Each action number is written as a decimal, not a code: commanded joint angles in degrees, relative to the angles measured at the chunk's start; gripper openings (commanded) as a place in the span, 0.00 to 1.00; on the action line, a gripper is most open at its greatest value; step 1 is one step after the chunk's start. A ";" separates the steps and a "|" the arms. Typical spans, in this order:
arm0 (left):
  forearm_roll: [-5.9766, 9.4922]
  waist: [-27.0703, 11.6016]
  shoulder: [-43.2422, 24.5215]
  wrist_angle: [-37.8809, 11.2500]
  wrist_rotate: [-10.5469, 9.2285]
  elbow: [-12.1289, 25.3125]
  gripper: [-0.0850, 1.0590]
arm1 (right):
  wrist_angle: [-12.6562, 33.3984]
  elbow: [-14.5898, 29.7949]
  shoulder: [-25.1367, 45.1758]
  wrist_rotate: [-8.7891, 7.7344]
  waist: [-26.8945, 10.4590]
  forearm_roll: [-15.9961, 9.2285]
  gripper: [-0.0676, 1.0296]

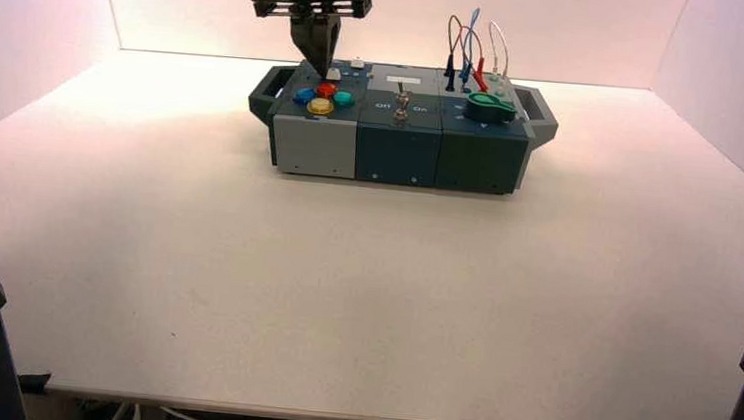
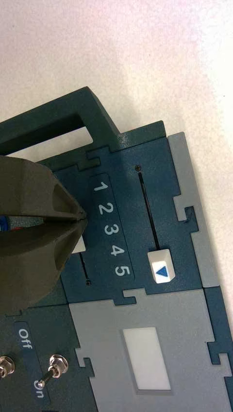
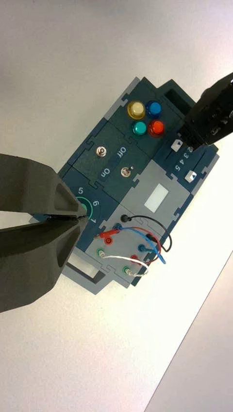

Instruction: Move the bottom slider to position 3.

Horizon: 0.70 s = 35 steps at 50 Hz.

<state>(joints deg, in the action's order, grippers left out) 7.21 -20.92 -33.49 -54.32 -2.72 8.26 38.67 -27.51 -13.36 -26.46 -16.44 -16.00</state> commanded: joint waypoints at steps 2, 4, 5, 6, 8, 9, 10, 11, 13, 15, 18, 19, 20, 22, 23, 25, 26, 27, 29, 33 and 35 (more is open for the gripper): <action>0.09 -0.44 2.02 0.18 -0.44 1.41 0.05 | -0.44 1.32 -1.58 -0.26 -0.18 -0.09 0.04; 0.09 -0.44 2.02 0.26 -0.44 1.49 0.05 | -0.44 1.32 -1.58 -0.26 -0.09 -0.09 0.04; 0.09 -0.44 1.93 0.18 -0.44 1.49 0.05 | -0.44 1.32 -1.58 -0.26 -0.09 0.00 0.04; 0.09 -0.44 2.02 0.18 -0.44 1.49 0.05 | -0.53 1.32 -1.58 -0.26 -0.09 0.00 0.04; 0.00 -0.44 2.02 0.18 -0.44 1.49 0.05 | -0.53 1.32 -1.58 -0.26 -0.09 0.00 0.04; 0.00 -0.44 2.02 0.18 -0.44 1.58 0.05 | -0.44 1.32 -1.58 -0.26 -0.09 0.09 0.04; -0.09 -0.44 2.02 0.18 -0.44 1.58 0.05 | -0.53 1.32 -1.58 -0.26 -0.09 0.09 0.04; -0.09 -0.44 2.11 0.18 -0.44 1.58 0.05 | -0.53 1.32 -1.58 -0.26 -0.09 0.09 0.04; -0.18 -0.44 2.46 0.09 -0.26 1.93 0.05 | -0.44 1.32 -1.58 -0.26 -0.09 0.09 0.04; -0.18 -0.44 2.72 -0.09 -0.26 2.11 0.05 | -0.53 1.32 -1.67 -0.26 -0.09 0.09 0.04; -0.18 -0.35 3.25 -0.97 -0.09 2.81 0.05 | -0.44 1.32 -1.67 -0.26 -0.09 0.09 0.04; -0.18 -0.44 3.34 -1.14 -0.09 2.99 0.05 | -0.53 1.32 -1.67 -0.26 -0.09 0.09 0.04; -0.18 -0.44 3.52 -1.49 0.00 3.25 0.05 | -0.44 1.32 -1.67 -0.26 -0.09 0.09 0.04; -0.18 -0.44 3.87 -1.93 0.00 3.69 0.05 | -0.53 1.32 -1.67 -0.26 -0.09 0.09 0.04; -0.18 -0.44 3.96 -2.29 0.00 3.96 0.05 | -0.44 1.32 -1.67 -0.26 -0.09 0.09 0.04; -0.62 -0.35 4.39 -2.81 0.09 4.48 0.05 | -0.44 1.32 -1.76 -0.26 -0.09 0.18 0.04; -0.79 -0.35 4.48 -2.90 0.09 4.57 0.05 | -0.44 1.32 -1.76 -0.26 -0.09 0.09 0.04; -1.14 -0.35 4.75 -3.08 0.09 4.75 0.05 | -0.53 1.32 -1.76 -0.26 -0.09 0.18 0.04; -1.85 -0.44 5.19 -3.25 0.00 5.01 0.05 | -0.44 1.32 -1.76 -0.26 -0.09 0.18 0.04; -3.16 -0.35 5.54 -3.34 0.00 5.10 0.05 | -0.44 1.32 -1.85 -0.26 -0.09 0.26 0.04; -3.52 -0.35 5.62 -3.52 0.00 5.10 0.05 | -0.44 1.32 -1.85 -0.26 -0.09 0.26 0.04</action>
<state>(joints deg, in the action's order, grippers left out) 4.83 -21.01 -31.82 -57.57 -2.55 11.78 38.67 -27.51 -13.36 -26.54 -16.35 -15.64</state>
